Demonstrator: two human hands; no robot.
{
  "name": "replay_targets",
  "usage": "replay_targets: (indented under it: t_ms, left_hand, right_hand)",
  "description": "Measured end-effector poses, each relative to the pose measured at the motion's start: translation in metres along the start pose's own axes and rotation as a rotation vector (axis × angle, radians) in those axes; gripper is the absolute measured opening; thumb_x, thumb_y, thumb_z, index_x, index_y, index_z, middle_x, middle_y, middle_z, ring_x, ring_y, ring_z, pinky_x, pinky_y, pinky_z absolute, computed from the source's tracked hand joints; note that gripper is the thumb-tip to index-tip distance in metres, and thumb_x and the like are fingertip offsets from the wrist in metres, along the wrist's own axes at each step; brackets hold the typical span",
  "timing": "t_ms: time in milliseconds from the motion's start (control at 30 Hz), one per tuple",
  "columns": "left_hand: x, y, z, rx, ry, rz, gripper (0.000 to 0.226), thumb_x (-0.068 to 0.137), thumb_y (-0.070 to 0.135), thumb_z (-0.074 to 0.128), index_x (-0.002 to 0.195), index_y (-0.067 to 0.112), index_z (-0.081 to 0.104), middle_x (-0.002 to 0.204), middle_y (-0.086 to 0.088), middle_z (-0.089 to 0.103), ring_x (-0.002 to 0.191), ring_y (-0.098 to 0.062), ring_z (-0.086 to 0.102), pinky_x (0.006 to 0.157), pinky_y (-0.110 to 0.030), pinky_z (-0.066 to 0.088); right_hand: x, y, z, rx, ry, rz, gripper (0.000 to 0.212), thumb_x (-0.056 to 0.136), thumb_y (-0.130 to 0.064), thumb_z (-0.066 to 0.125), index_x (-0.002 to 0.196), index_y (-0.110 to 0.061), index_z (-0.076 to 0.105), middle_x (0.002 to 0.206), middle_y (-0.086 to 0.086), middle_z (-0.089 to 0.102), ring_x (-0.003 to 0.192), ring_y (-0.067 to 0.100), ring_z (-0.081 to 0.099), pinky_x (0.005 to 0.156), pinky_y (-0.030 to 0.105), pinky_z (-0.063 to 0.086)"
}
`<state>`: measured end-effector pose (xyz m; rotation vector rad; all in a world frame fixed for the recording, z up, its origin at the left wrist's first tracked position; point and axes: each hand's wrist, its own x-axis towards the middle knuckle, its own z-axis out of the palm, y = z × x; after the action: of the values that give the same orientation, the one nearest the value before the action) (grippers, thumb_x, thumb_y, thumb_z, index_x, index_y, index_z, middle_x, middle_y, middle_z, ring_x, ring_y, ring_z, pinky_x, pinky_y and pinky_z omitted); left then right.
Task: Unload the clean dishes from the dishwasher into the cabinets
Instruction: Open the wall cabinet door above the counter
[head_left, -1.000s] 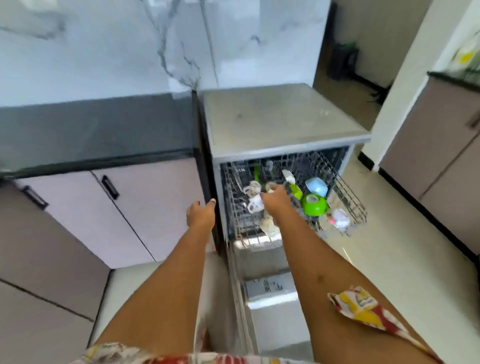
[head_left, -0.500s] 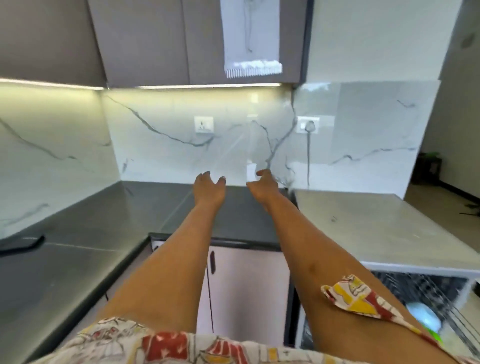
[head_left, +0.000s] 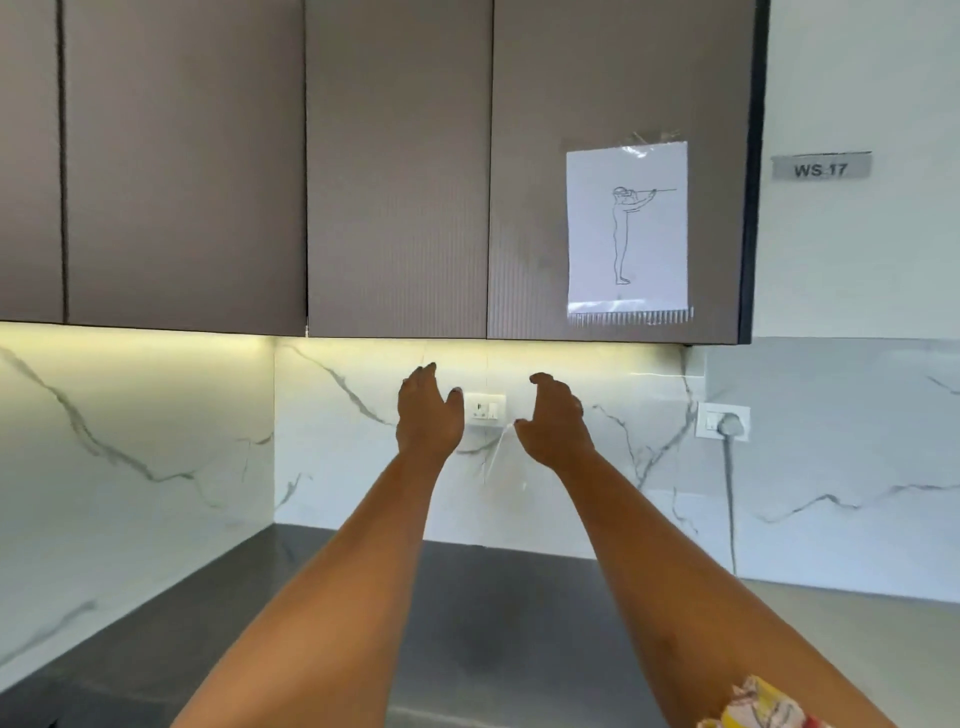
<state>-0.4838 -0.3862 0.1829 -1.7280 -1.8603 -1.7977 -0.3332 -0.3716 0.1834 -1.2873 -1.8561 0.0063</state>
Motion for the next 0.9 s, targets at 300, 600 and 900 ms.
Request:
replay_targets:
  t_ms: [300,600,900]
  left_hand:
    - [0.098,-0.029,0.089,-0.062,0.054,0.047,0.055,0.093,0.014,0.051,0.145,0.015,0.031,0.153,-0.002,0.029,0.143,-0.022,0.022,0.112,-0.042,0.029]
    - [0.202,-0.04,0.17,0.261,0.195,0.134,0.055,0.098,0.035,0.04,0.148,0.021,0.022,0.157,-0.001,0.02,0.146,-0.022,0.012,0.115,-0.05,0.015]
    - [0.234,-0.046,0.223,0.186,0.275,0.122,0.05,0.099,0.041,0.028,0.147,0.024,0.027,0.154,0.003,0.028,0.145,-0.017,0.019,0.115,-0.052,-0.001]
  right_hand:
    - [0.132,0.04,0.051,-0.495,0.219,-0.276,0.075,0.082,-0.012,0.06,0.147,-0.012,0.021,0.154,0.006,0.024,0.143,0.026,0.02,0.116,0.043,0.023]
    - [0.28,0.072,0.099,-0.724,0.337,-0.521,0.078,0.092,-0.022,0.056,0.151,-0.012,0.006,0.159,0.012,0.005,0.147,0.031,0.003,0.117,0.049,0.003]
    - [0.316,0.081,0.122,-0.77,0.567,-0.635,0.08,0.082,-0.054,0.06,0.148,-0.025,0.026,0.154,0.009,0.027,0.141,0.031,0.026,0.114,0.043,0.022]
